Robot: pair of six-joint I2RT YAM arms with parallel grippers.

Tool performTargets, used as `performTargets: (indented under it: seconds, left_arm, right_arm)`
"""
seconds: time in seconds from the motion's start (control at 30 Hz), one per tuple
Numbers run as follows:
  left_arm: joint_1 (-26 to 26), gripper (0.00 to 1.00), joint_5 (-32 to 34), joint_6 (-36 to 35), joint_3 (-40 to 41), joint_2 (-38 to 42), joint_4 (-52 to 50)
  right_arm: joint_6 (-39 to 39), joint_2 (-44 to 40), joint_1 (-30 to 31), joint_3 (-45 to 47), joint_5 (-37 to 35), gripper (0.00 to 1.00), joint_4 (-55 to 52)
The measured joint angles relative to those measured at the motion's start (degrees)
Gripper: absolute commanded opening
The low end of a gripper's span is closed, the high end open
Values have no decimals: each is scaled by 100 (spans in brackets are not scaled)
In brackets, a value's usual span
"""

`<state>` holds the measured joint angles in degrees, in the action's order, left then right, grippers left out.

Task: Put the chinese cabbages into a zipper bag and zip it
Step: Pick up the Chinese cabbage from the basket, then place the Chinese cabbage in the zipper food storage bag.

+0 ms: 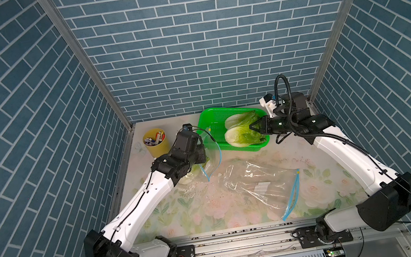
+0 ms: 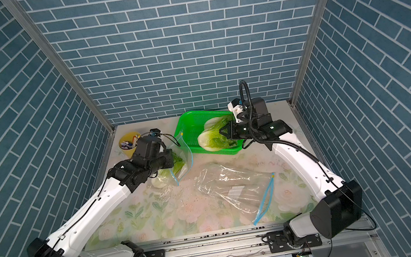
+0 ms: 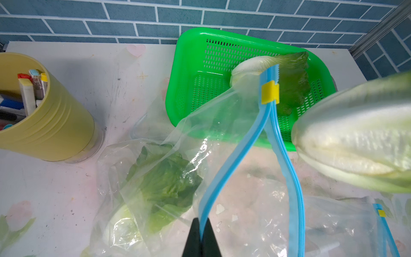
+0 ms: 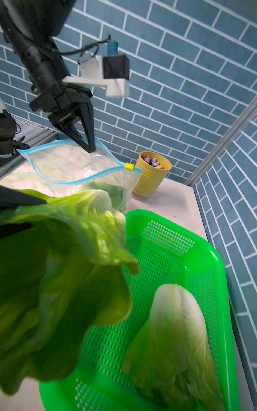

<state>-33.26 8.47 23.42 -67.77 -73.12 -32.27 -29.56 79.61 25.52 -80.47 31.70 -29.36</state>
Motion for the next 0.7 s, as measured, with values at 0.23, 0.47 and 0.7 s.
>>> performTargets:
  seconds: [0.23, 0.47, 0.7]
  left_arm:
    - [0, 0, -63, -2, -2, -28, 50]
    - [0, 0, -66, 0, -2, -44, 50]
    - [0, 0, -63, 4, -2, -46, 55]
  right_arm:
    - [155, -7, 442, -238, 153, 0, -264]
    - [273, -94, 557, -348, 160, 0, -372]
    - [306, -153, 660, -649, 238, 0, -457]
